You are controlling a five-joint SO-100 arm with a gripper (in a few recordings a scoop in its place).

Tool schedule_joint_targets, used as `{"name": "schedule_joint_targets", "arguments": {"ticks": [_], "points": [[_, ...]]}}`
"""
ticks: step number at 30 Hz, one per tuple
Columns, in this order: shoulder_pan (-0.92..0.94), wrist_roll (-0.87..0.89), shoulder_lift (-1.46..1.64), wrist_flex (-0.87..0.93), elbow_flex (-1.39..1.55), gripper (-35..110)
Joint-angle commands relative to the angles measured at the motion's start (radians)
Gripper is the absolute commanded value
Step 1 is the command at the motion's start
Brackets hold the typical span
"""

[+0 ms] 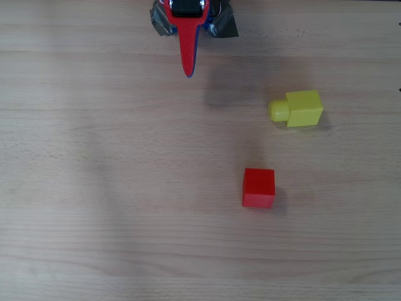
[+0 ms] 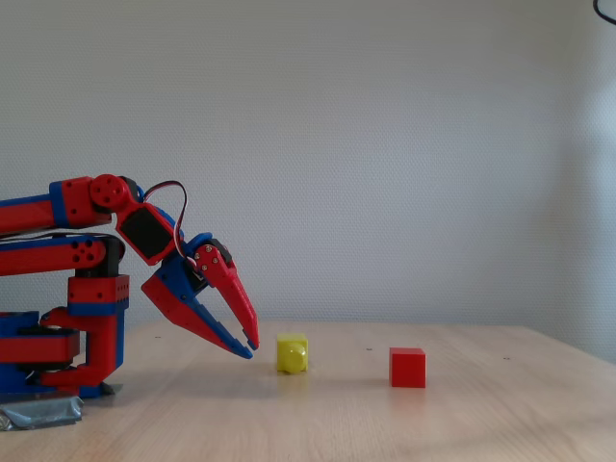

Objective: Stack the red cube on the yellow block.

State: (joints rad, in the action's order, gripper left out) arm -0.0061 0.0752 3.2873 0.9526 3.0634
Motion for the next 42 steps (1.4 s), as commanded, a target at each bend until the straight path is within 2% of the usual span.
{"name": "schedule_joint_targets", "arguments": {"ticks": [1, 17, 26, 34, 42], "points": [[-0.026, 0.0, 0.008, 0.011, -0.028, 0], [-0.034, -0.002, -0.069, -0.041, -0.04, 0], [-0.133, 0.034, -0.265, -0.241, -0.091, 6], [-0.219, 0.104, -0.541, -0.293, -0.302, 18], [-0.273, 0.158, -0.831, -0.308, -0.588, 23]]}}
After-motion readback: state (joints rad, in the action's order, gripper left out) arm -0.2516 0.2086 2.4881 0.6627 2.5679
